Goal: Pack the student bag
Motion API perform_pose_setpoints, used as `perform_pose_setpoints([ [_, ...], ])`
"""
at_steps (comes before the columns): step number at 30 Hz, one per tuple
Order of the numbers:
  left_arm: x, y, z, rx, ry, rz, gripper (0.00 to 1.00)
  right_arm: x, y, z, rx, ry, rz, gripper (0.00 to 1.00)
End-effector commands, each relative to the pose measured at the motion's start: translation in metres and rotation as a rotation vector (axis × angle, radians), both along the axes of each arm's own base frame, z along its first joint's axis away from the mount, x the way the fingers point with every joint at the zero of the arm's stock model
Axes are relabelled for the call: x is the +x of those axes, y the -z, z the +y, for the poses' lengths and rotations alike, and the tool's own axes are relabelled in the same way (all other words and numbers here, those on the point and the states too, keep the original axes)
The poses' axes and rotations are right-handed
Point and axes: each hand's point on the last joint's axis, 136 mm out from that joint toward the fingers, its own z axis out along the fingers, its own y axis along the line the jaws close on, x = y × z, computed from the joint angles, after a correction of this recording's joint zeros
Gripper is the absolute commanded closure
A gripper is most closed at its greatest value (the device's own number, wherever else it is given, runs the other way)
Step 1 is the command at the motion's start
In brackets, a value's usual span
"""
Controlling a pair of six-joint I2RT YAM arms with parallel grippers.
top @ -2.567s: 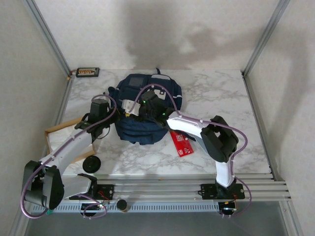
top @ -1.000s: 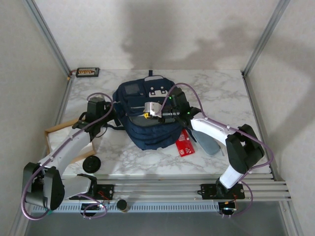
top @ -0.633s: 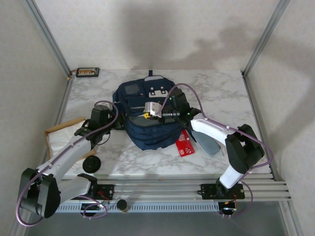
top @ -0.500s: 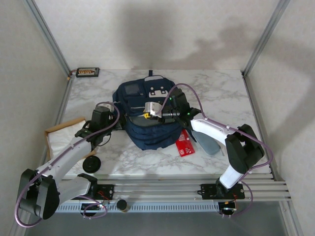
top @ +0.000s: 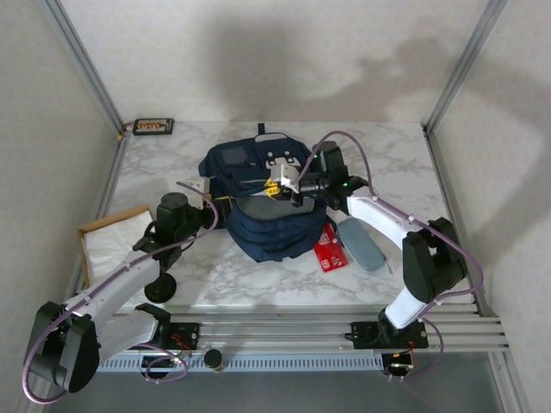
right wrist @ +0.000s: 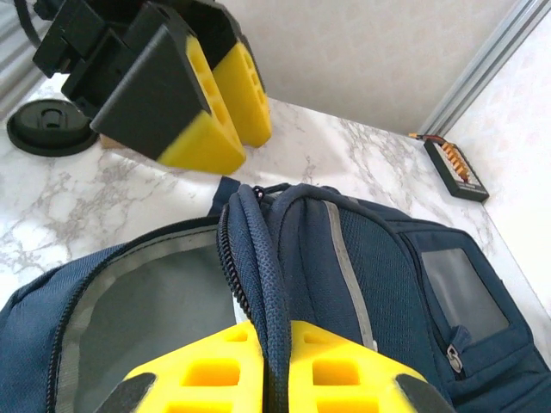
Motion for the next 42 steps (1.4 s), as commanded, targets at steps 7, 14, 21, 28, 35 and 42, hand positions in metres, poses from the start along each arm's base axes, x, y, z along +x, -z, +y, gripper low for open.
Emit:
perform_pose_setpoints([
  [7, -0.021, -0.010, -0.041, 0.138, 0.367, -0.211, 0.41, 0.011, -0.049, -0.027, 0.074, -0.012, -0.021, 1.00],
  [14, -0.013, 0.023, -0.047, 0.135, 0.379, -0.157, 0.43, 0.010, -0.056, -0.026, 0.088, -0.021, -0.027, 1.00],
  [21, 0.005, 0.013, -0.054, 0.104, 0.366, -0.196, 0.52, 0.012, -0.054, -0.026, 0.086, -0.015, -0.036, 1.00],
  [28, 0.010, 0.005, -0.064, 0.092, 0.421, -0.226, 0.56, 0.014, -0.051, -0.026, 0.092, -0.006, -0.034, 1.00],
  [35, 0.019, 0.005, -0.070, 0.086, 0.437, -0.215, 0.71, 0.017, -0.047, -0.026, 0.090, 0.006, -0.030, 1.00],
  [42, 0.020, 0.004, -0.067, 0.089, 0.416, -0.218, 0.89, 0.018, -0.043, -0.026, 0.077, 0.010, -0.029, 1.00],
])
